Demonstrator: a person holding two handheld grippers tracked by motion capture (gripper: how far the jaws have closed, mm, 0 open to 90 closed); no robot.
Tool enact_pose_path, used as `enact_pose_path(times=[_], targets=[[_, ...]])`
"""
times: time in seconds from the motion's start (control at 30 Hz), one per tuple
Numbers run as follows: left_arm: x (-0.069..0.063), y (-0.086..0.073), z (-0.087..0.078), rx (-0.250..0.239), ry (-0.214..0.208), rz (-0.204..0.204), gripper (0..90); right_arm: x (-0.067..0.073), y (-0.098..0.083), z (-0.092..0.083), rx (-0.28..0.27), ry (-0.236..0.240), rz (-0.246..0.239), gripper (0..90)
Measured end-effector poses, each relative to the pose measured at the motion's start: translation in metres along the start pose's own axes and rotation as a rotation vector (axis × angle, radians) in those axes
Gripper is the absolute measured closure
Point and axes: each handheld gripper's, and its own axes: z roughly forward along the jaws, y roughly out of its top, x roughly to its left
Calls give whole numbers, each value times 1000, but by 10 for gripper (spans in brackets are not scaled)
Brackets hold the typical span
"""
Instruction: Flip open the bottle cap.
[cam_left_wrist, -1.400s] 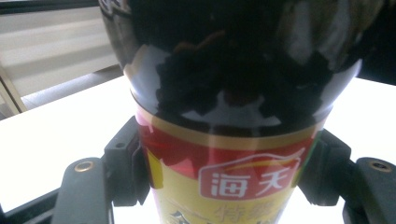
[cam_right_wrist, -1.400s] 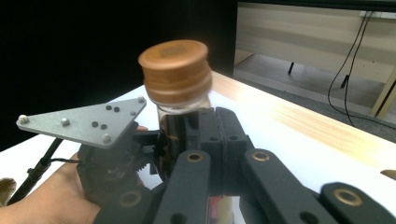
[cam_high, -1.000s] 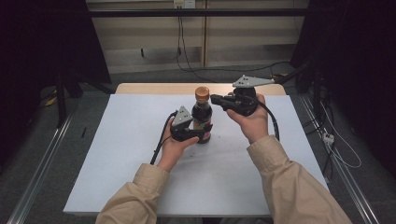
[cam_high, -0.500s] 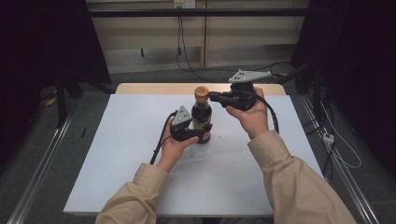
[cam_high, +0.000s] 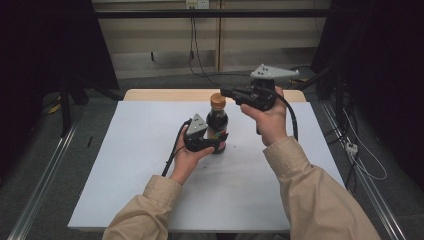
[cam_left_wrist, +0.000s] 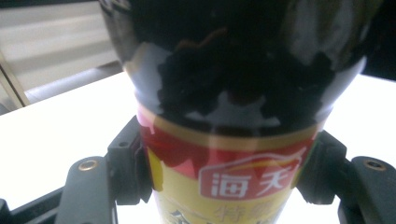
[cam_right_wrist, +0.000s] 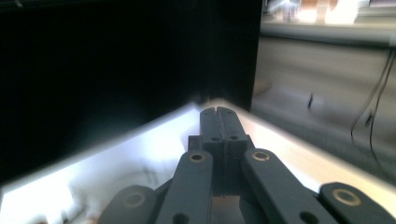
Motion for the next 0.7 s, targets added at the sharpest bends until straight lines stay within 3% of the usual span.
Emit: enact_pose_path(times=[0.03, 0.07, 0.17, 0.3, 0.37, 0.7], targets=[[-2, 1, 2, -2, 7, 1, 319, 9, 10, 2, 31, -29, -73, 900], [-1, 2, 1, 9, 14, 5, 318, 16, 18, 4, 53, -32, -108, 900], [8, -1, -4, 11, -20, -53, 316, 21, 25, 2, 71, -49, -137, 900], [3, 1, -3, 16, -12, -17, 314, 5, 5, -3, 92, -75, -87, 900], [5, -1, -3, 7, -15, -36, 314, -2, -5, -4, 95, -75, -61, 900], [5, -1, -3, 7, -3, -33, 311, -8, -29, -4, 146, -73, -45, 900]])
